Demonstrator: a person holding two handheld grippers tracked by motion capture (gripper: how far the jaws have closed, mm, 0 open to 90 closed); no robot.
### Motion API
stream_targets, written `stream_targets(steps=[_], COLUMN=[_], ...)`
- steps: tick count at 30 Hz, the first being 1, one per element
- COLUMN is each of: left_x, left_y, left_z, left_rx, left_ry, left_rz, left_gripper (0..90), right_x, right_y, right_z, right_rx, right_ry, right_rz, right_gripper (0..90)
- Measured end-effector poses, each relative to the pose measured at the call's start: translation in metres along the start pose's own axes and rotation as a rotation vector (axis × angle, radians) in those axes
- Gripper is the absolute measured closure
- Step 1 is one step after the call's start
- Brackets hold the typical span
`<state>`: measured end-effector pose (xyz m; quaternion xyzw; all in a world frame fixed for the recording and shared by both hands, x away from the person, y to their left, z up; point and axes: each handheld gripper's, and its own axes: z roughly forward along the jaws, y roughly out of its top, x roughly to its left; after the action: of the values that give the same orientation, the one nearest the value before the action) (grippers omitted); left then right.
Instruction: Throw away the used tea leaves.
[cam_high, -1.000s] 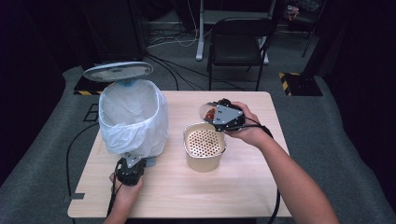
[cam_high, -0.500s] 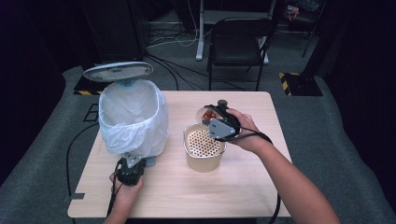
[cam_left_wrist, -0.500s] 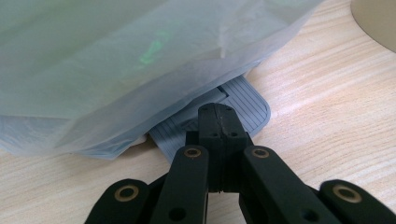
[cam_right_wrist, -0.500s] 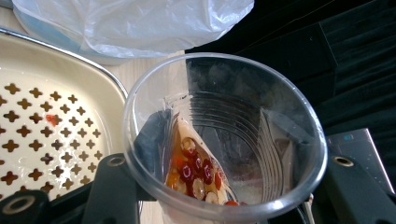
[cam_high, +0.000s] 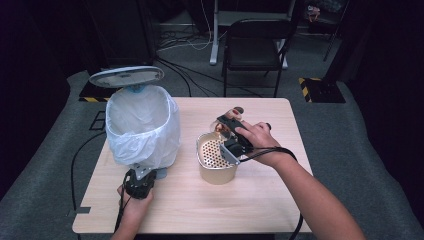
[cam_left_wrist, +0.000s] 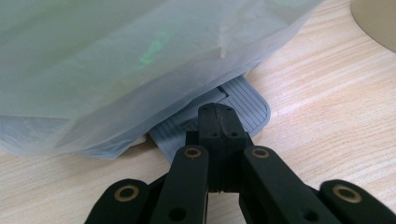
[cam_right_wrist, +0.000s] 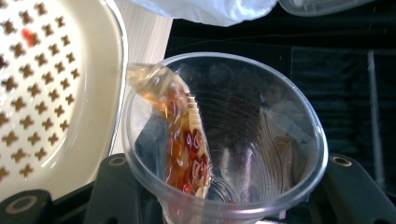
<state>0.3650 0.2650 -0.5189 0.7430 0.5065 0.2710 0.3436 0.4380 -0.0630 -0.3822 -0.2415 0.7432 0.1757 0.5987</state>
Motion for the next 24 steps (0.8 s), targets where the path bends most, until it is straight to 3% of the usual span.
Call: stream_targets(steps=[1,2,4,5,6,11,12,14,15,16,17,18,22,23,24], left_x=[0.000,-0.001,-0.001,0.001,-0.001,-0.001,-0.002,0.001,-0.001,-0.001,0.000,-0.001,0.000,-0.002,0.000], left_y=[0.000,0.000,0.000,0.000,0.000,0.000,-0.001,0.000,0.000,0.000,0.000,0.000,0.000,-0.001,0.000], left_z=[0.000,0.001,0.000,0.001,0.001,0.000,0.001,0.000,0.000,0.000,0.000,0.000,0.000,0.000,0.000], left_rx=[-0.004,-0.004,-0.001,-0.005,-0.005,-0.003,-0.005,-0.002,-0.001,-0.002,-0.001,-0.001,-0.001,-0.003,-0.004], left_ry=[0.002,-0.005,0.000,-0.003,-0.007,-0.009,-0.014,-0.003,0.002,0.001,0.001,0.001,0.000,-0.002,0.001], left_rz=[-0.007,-0.013,-0.011,0.007,-0.017,-0.015,-0.038,0.010,-0.008,-0.009,-0.002,-0.009,-0.003,-0.027,0.001], left_gripper=[90.0,90.0,90.0,90.0,90.0,90.0,90.0,90.0,90.0,90.0,90.0,90.0,90.0,90.0,90.0], right_x=[0.002,0.005,0.010,0.012,0.015,0.024,0.027,0.030,0.034,0.043,0.037,0.043,0.047,0.047,0.046], right_y=[0.001,0.002,0.004,0.005,0.006,0.010,0.009,0.011,0.010,0.009,0.011,0.010,0.010,0.010,0.010], right_z=[0.000,0.000,0.001,0.001,0.001,0.000,0.000,0.000,0.000,0.000,0.000,0.000,0.000,-0.001,-0.001], right_rx=[0.003,0.020,0.022,0.029,0.028,0.040,0.048,0.041,0.044,0.052,0.042,0.042,0.019,0.015,0.014], right_ry=[0.001,-0.024,-0.031,-0.041,-0.054,-0.101,-0.060,-0.076,-0.087,-0.131,-0.105,-0.123,-0.151,-0.161,-0.166], right_rz=[-0.026,-0.092,-0.153,-0.184,-0.242,-0.445,-0.471,-0.531,-0.567,-0.511,-0.638,-0.600,-0.629,-0.630,-0.632], right_gripper=[45.7,45.8,45.9,45.9,45.9,46.0,46.0,46.0,46.0,46.0,46.0,46.0,45.9,45.9,45.9])
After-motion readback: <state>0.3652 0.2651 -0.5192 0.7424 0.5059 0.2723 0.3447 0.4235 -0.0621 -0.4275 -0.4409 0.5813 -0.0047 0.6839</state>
